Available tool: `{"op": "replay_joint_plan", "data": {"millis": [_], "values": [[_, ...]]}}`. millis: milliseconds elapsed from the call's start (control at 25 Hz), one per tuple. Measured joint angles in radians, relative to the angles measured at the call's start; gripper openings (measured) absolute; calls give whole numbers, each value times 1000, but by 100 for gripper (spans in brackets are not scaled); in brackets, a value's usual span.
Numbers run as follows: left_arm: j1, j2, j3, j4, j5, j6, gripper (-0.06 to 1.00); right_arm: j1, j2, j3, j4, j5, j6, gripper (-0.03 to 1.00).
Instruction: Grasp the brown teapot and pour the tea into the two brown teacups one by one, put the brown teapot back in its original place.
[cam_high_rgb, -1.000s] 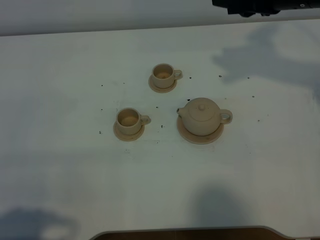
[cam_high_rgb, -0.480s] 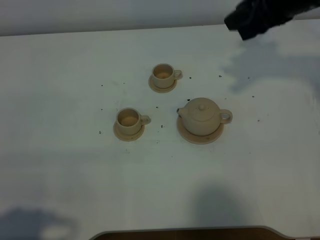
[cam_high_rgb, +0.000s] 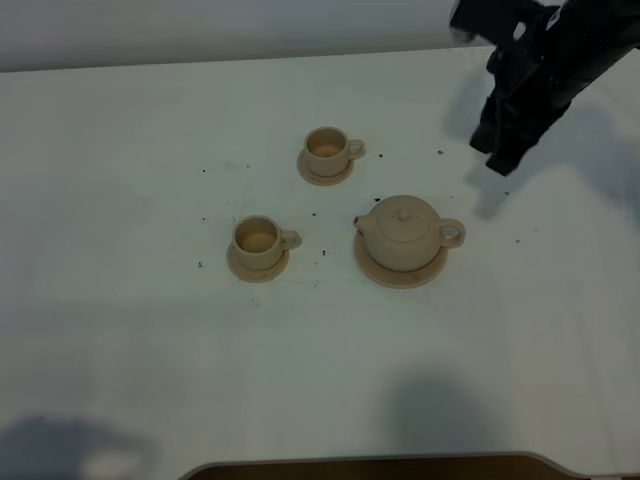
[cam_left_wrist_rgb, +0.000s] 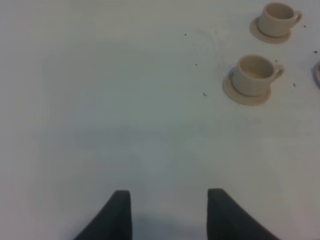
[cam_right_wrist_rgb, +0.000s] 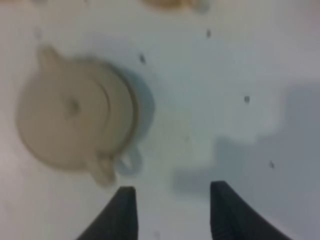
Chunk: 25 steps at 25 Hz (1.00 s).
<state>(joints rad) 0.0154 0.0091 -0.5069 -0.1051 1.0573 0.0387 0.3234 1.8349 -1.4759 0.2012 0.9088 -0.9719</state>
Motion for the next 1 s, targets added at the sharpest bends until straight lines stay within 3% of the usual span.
{"op": "replay_joint_plan", "data": {"millis": [120, 520, 760, 1000], "values": [[0, 0, 0, 0, 0, 0, 36, 11, 35, 0, -72, 0, -19, 37], [0, 0, 0, 0, 0, 1, 36, 94, 110, -1, -91, 95, -64, 37], [0, 0, 0, 0, 0, 1, 36, 158, 151, -8, -107, 77, -24, 37], [0, 0, 0, 0, 0, 1, 36, 167, 203, -9, -113, 36, 2, 37]]}}
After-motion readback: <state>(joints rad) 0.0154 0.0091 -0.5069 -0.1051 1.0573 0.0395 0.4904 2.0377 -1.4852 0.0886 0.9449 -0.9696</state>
